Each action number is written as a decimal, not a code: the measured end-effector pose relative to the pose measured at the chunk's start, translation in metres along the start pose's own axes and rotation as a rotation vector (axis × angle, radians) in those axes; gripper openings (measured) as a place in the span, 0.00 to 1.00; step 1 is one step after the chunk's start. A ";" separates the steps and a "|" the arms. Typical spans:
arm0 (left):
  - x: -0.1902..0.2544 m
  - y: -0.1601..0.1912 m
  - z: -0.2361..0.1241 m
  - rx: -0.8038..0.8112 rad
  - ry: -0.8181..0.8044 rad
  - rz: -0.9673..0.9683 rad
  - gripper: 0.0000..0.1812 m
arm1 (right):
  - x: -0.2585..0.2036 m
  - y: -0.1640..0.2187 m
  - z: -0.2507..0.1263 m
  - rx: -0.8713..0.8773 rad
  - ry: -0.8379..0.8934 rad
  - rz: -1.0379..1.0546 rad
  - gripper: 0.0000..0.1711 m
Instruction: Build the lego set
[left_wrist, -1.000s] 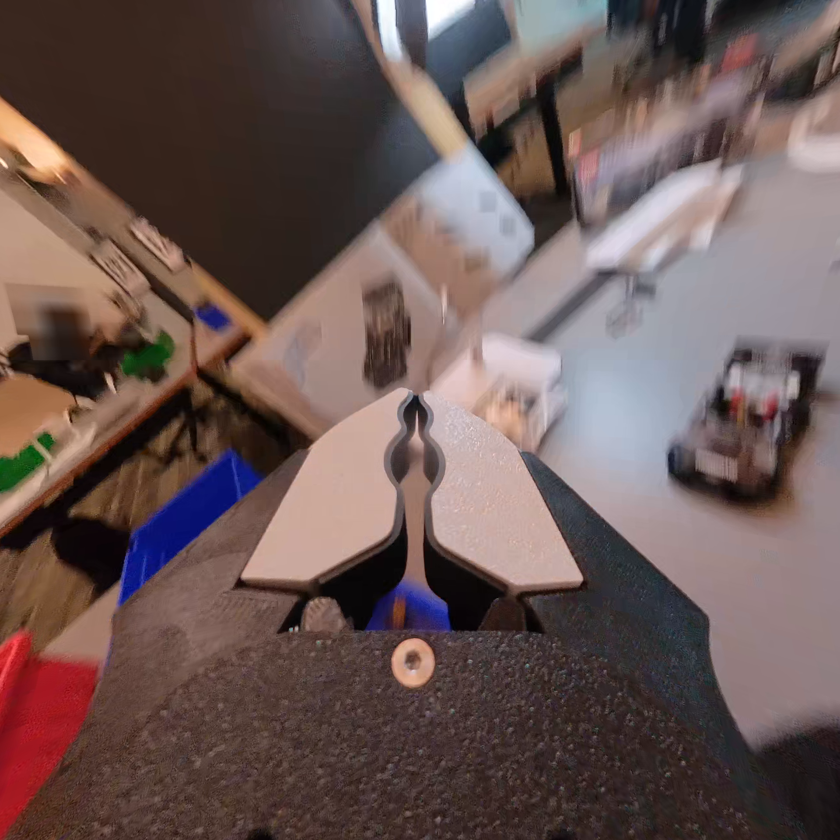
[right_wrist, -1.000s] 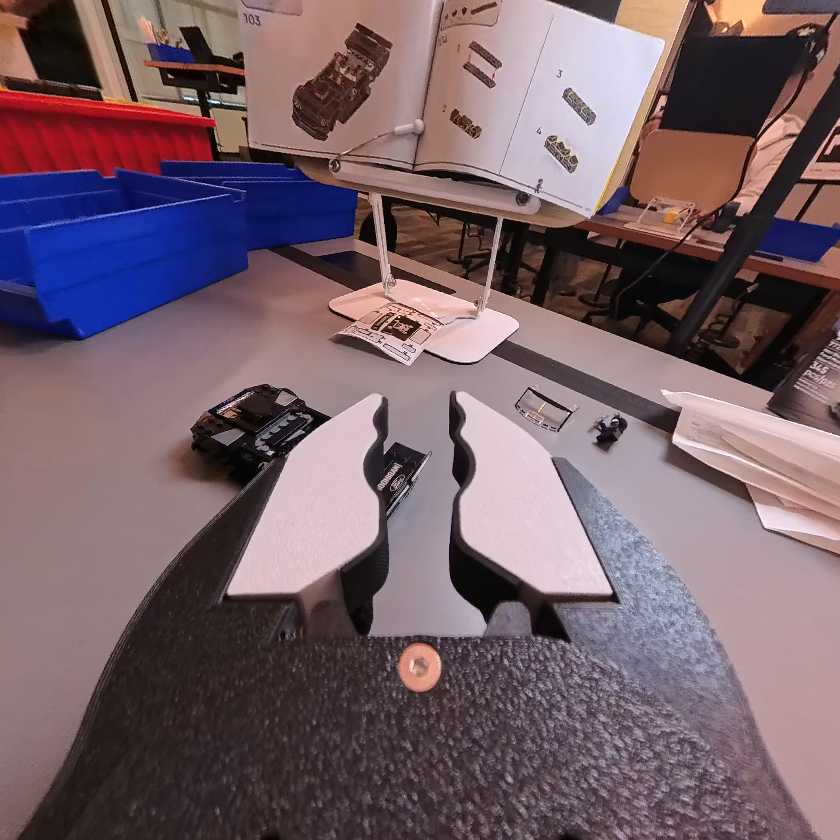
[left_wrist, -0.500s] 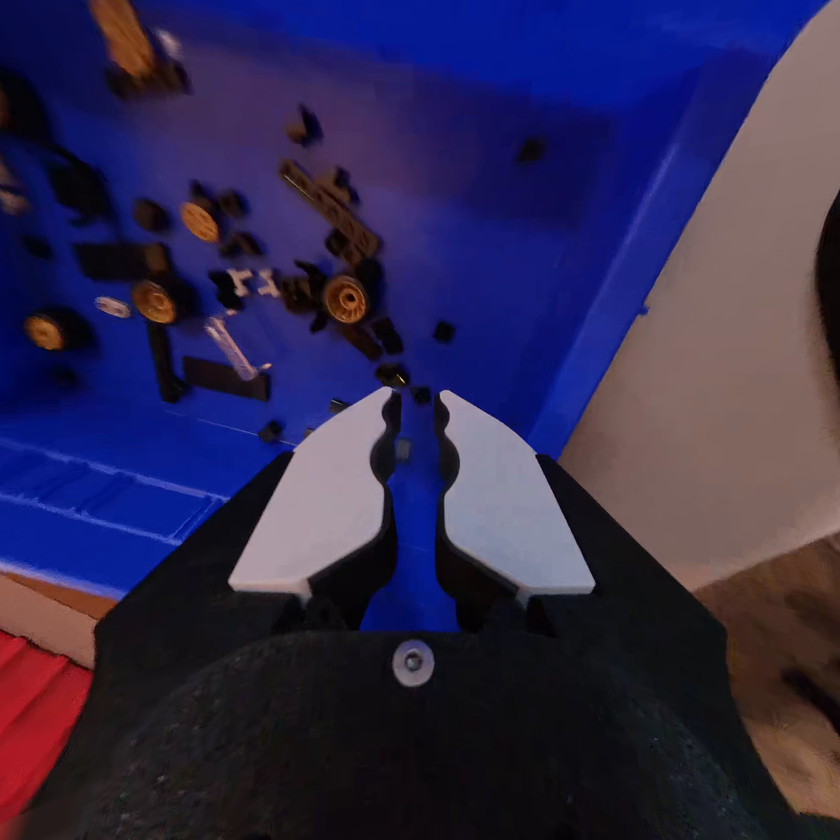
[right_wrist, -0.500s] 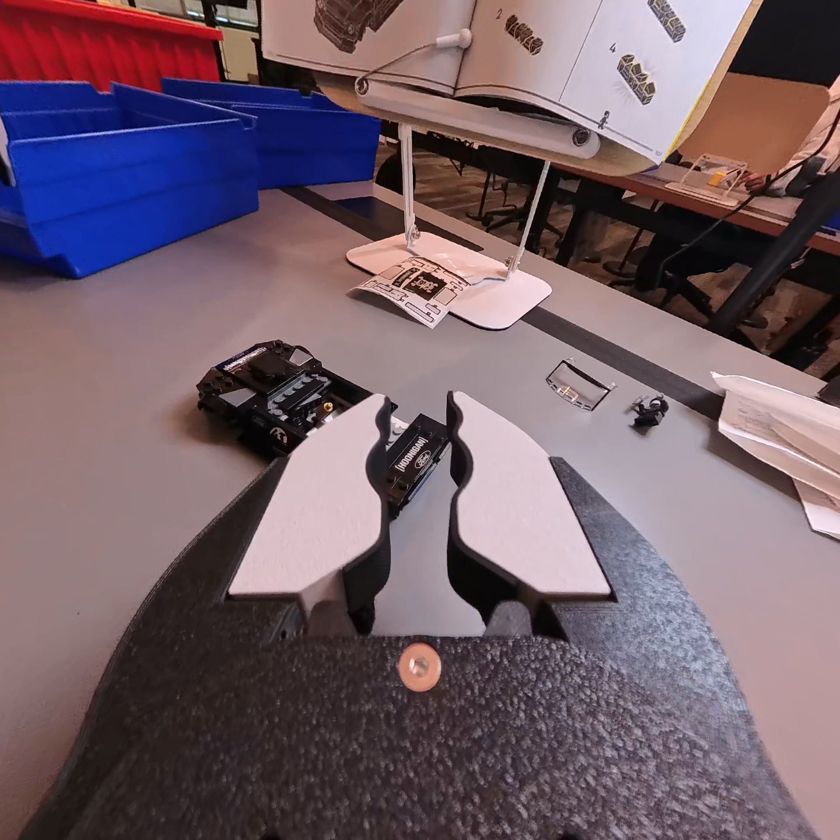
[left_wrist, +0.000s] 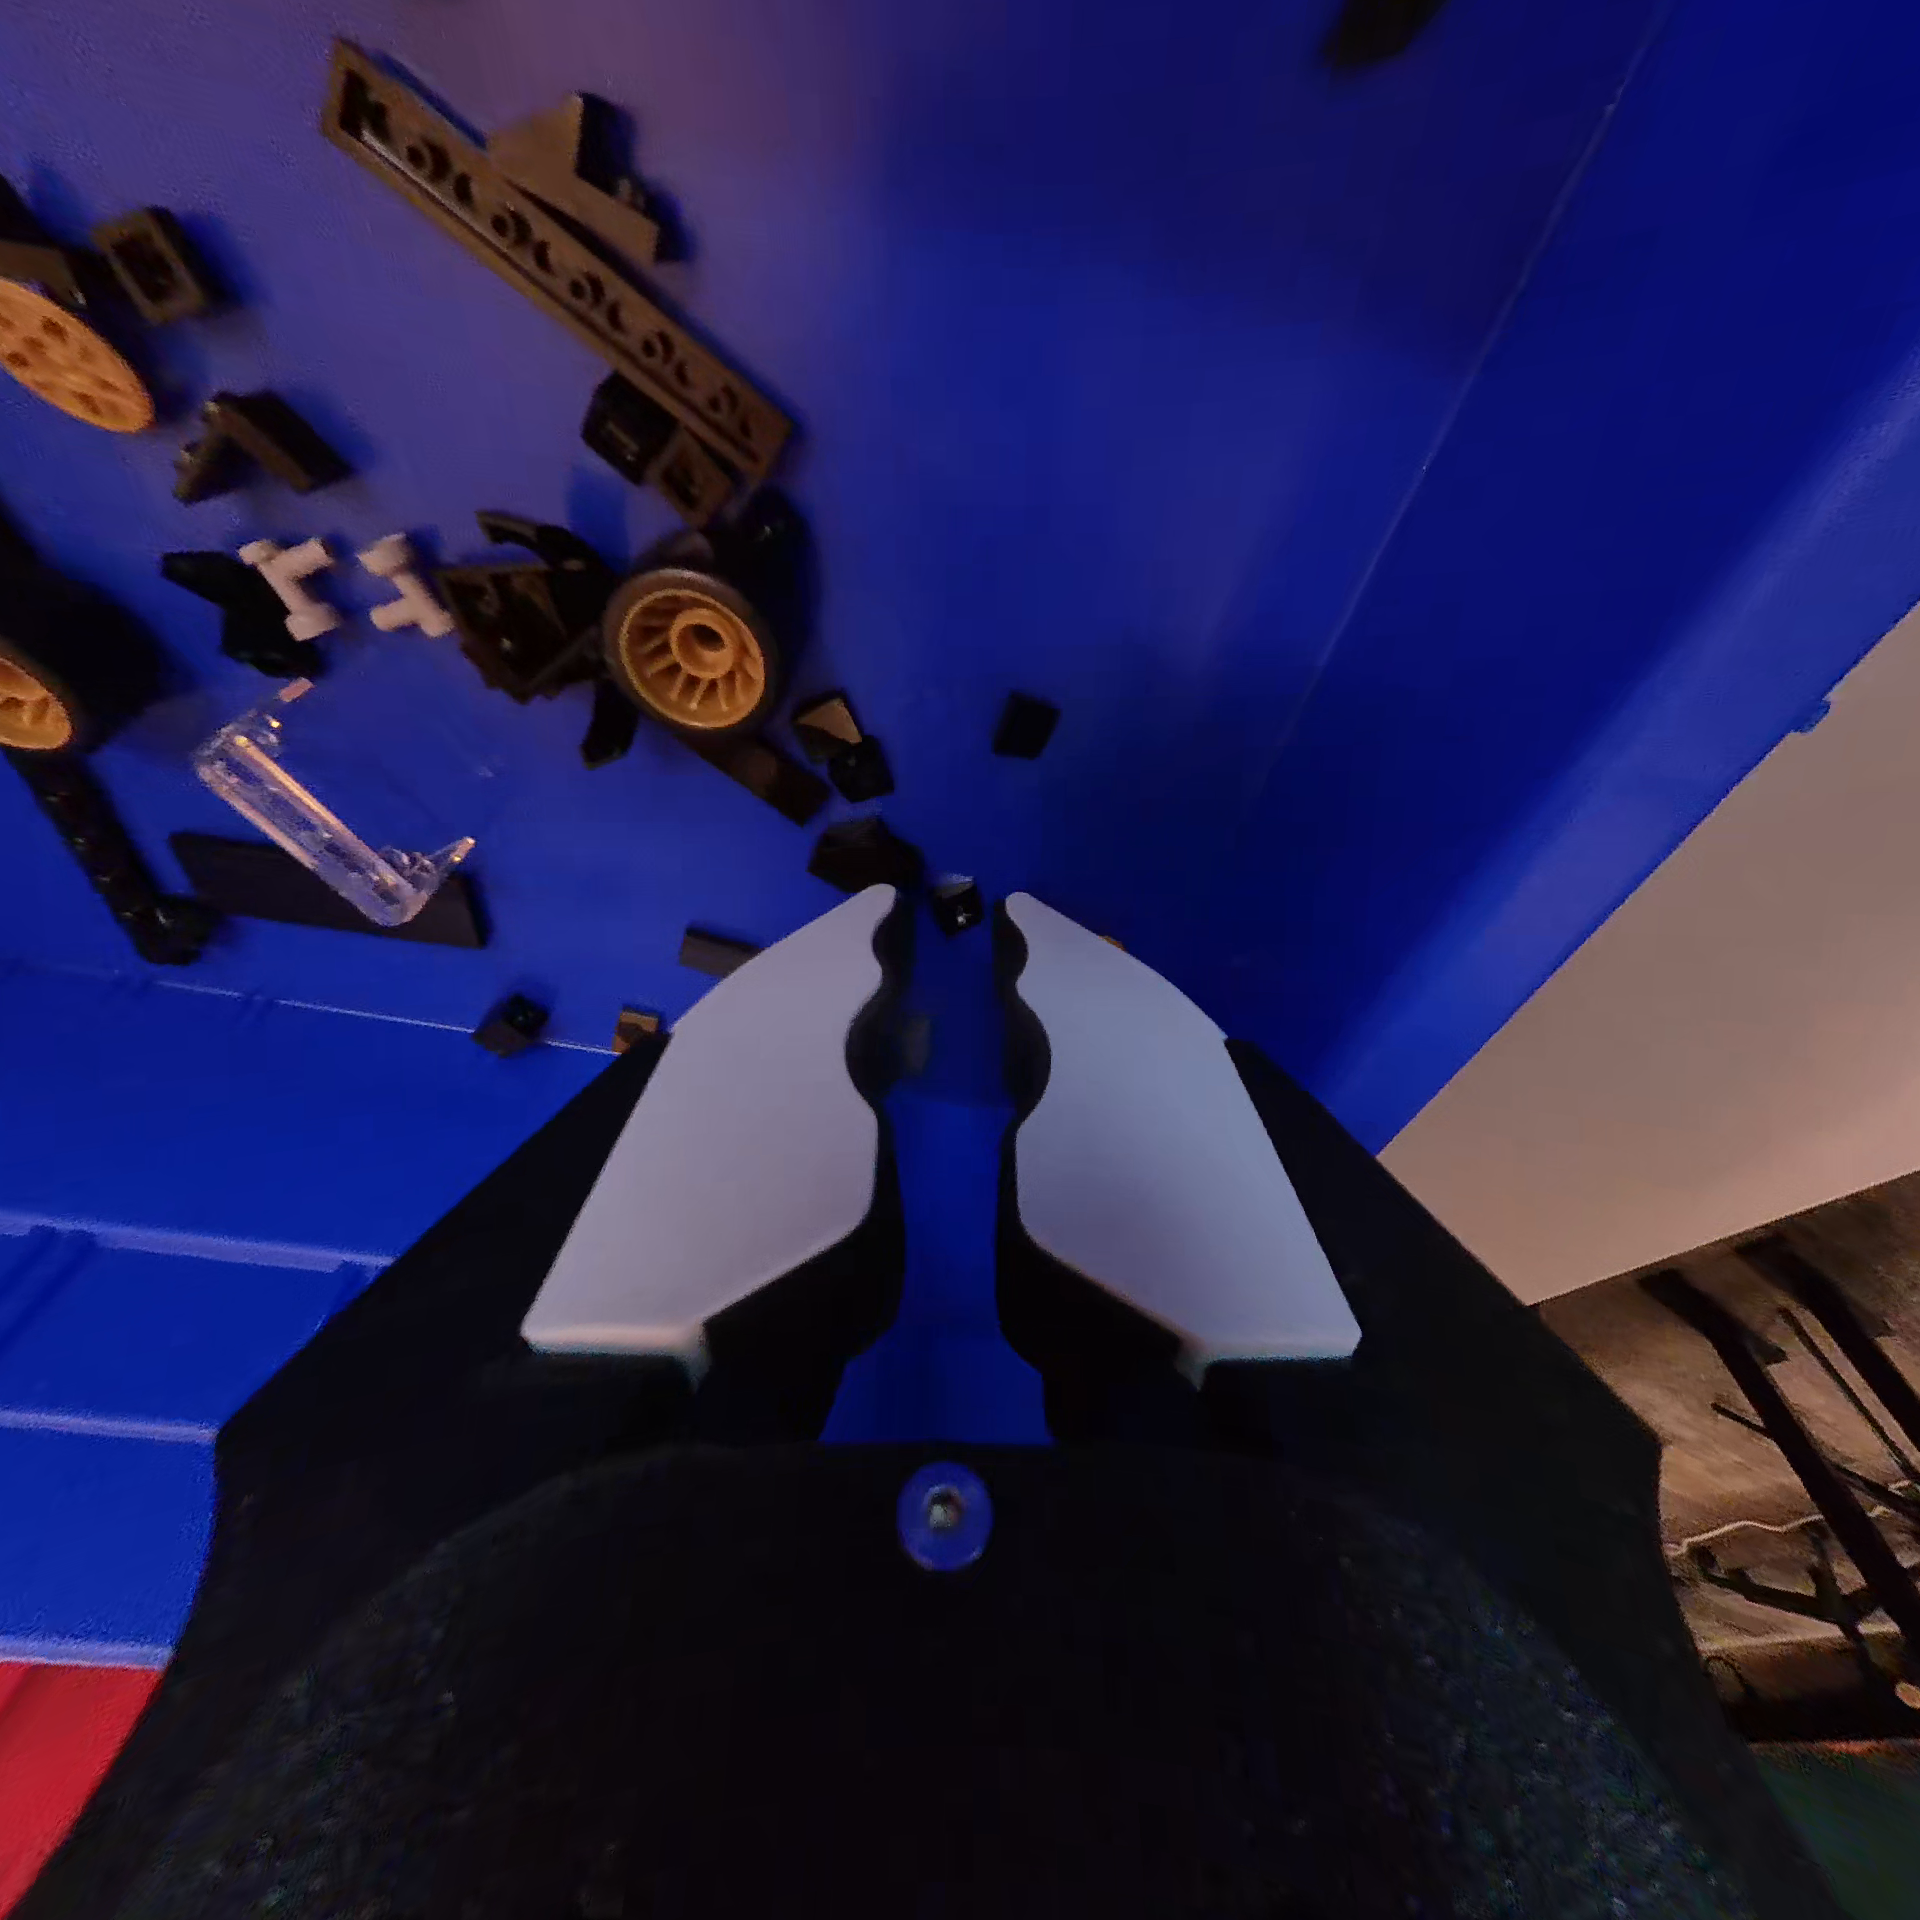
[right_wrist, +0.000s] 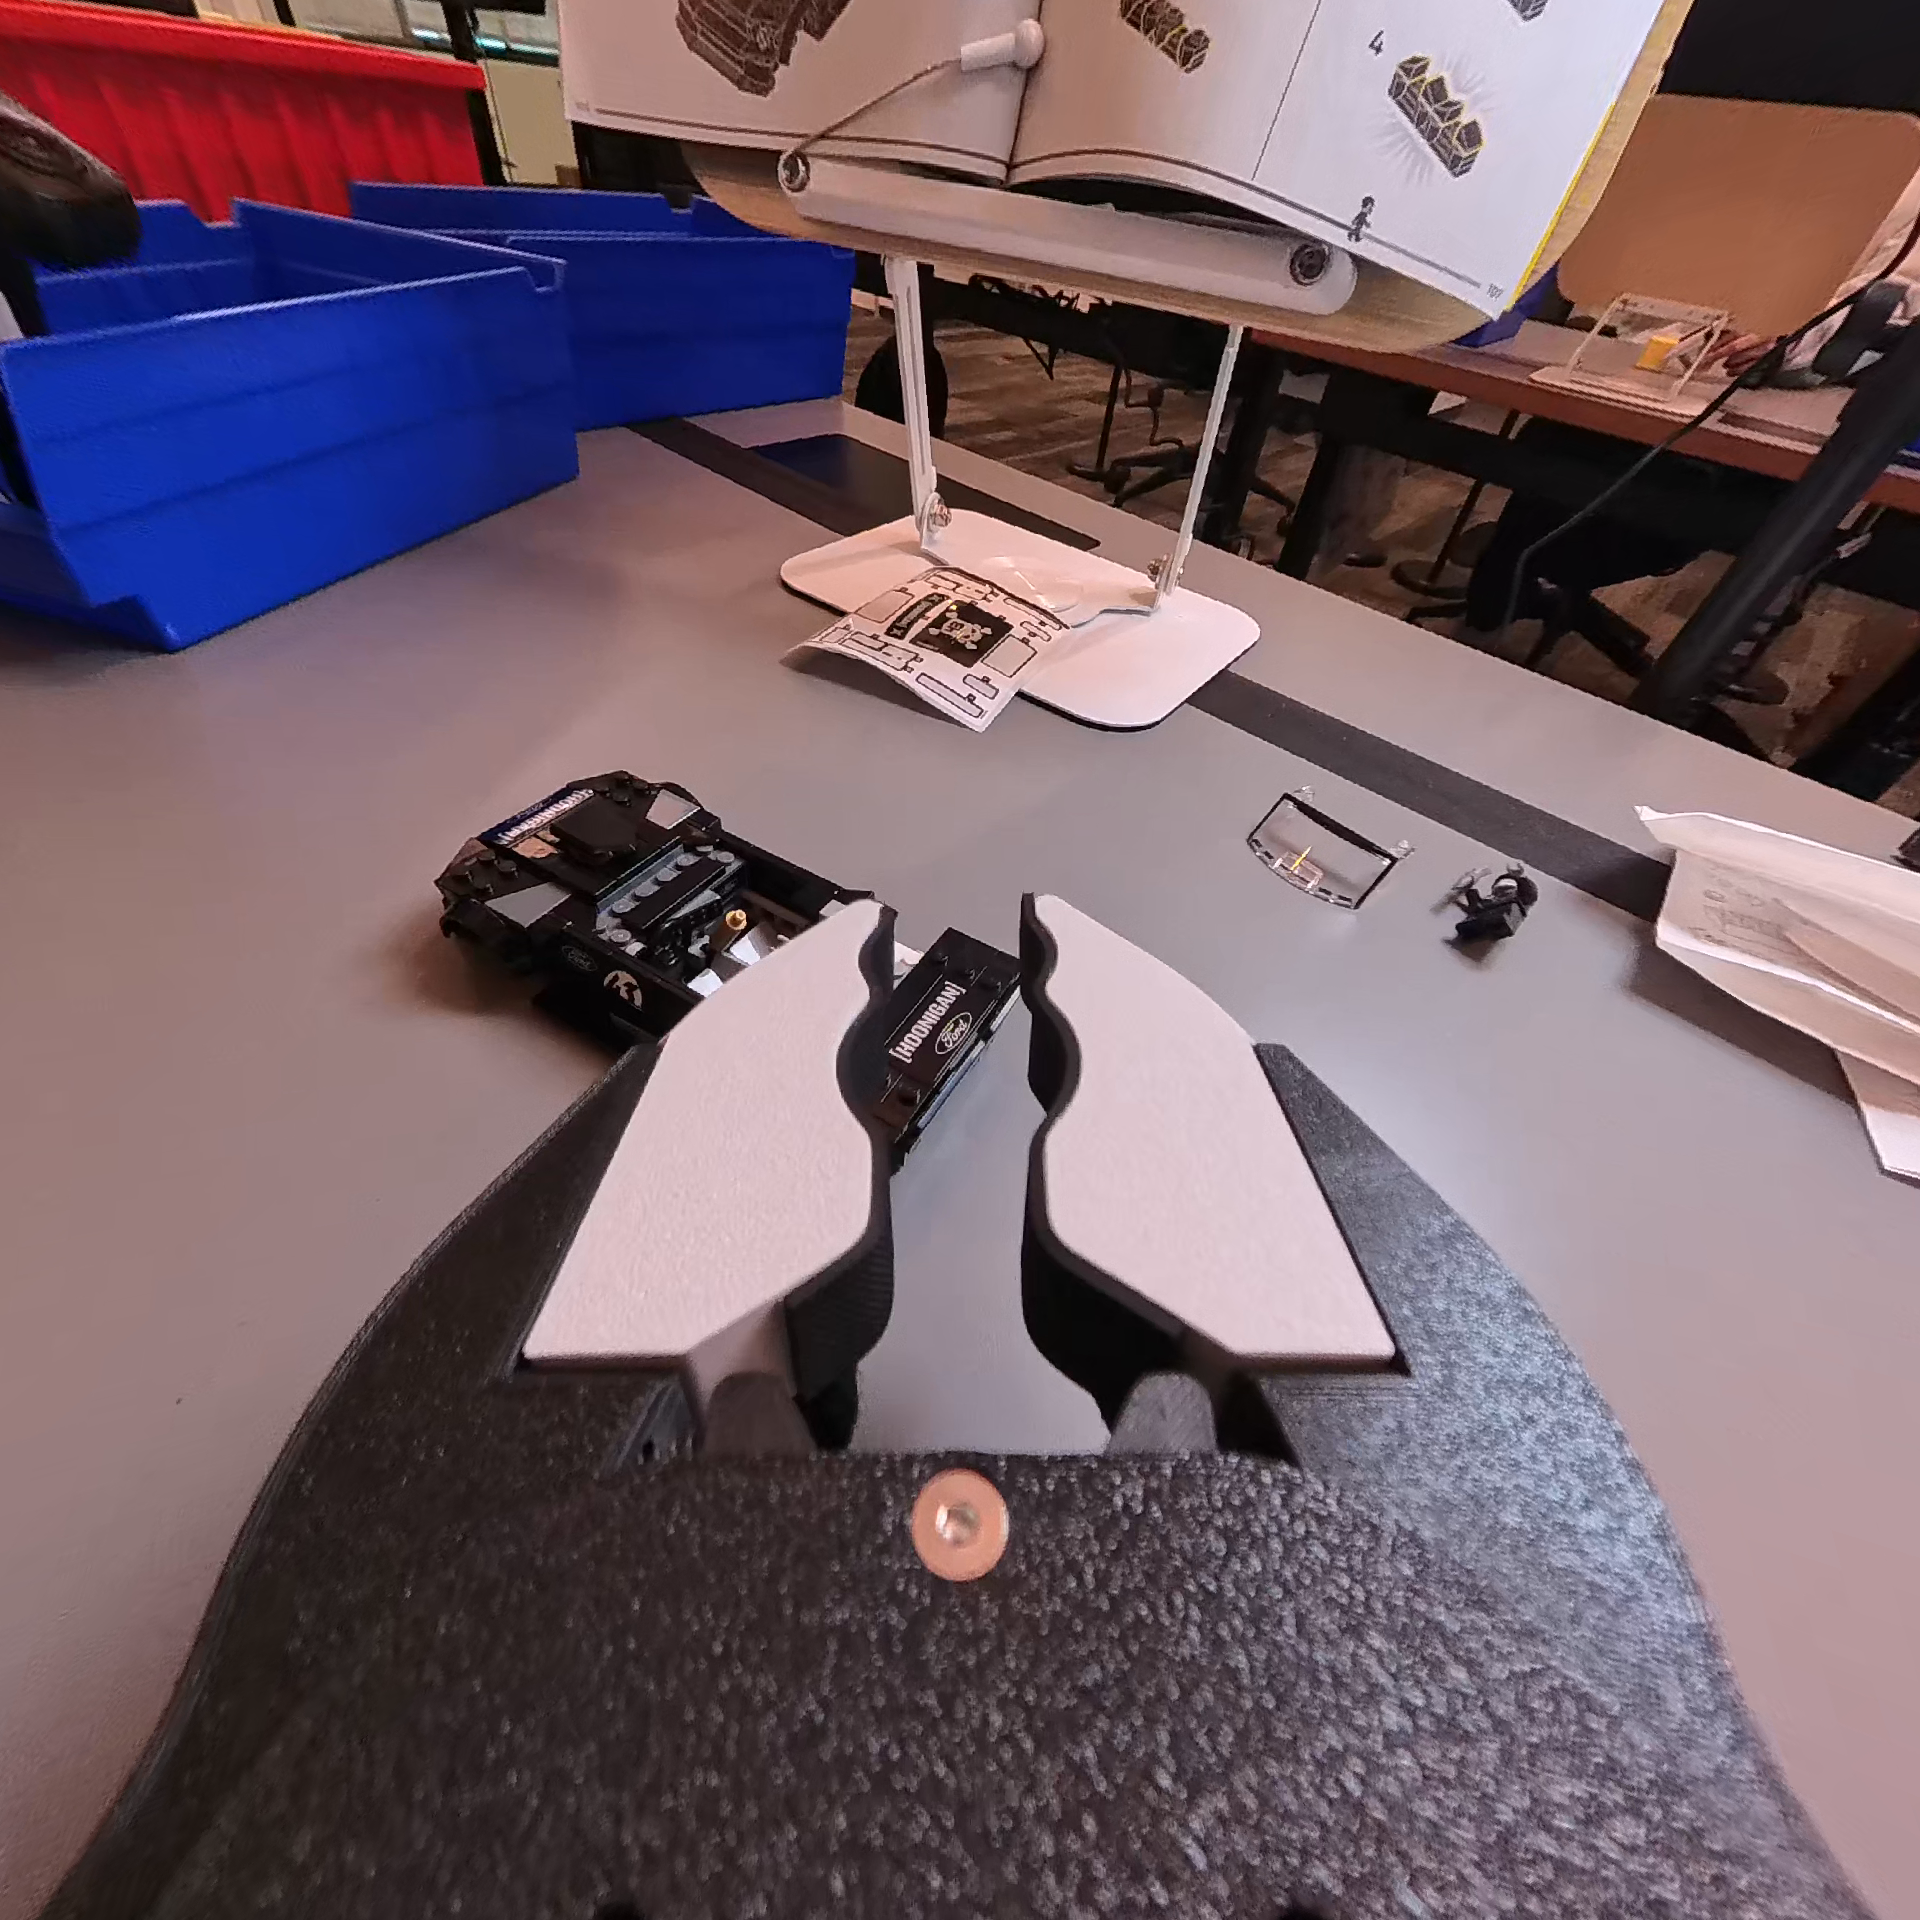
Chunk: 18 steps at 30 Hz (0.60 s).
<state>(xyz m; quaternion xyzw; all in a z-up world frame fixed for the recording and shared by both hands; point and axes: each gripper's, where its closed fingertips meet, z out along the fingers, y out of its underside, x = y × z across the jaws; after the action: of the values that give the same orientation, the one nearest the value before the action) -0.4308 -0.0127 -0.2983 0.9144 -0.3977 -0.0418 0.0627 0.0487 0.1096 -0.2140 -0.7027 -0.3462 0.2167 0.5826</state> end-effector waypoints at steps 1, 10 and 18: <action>0.001 0.000 0.000 0.005 0.009 -0.005 0.07 | 0.000 0.000 0.000 -0.001 0.001 -0.002 0.13; -0.002 -0.004 -0.001 0.029 0.016 -0.008 0.06 | 0.000 0.001 -0.001 -0.009 0.007 -0.016 0.13; 0.002 -0.030 -0.006 0.167 -0.006 0.004 0.06 | -0.001 0.003 0.000 -0.017 0.010 -0.024 0.13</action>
<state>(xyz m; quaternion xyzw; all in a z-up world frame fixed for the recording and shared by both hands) -0.4068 0.0063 -0.2972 0.9156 -0.4016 -0.0112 -0.0151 0.0490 0.1085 -0.2166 -0.7046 -0.3536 0.2032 0.5807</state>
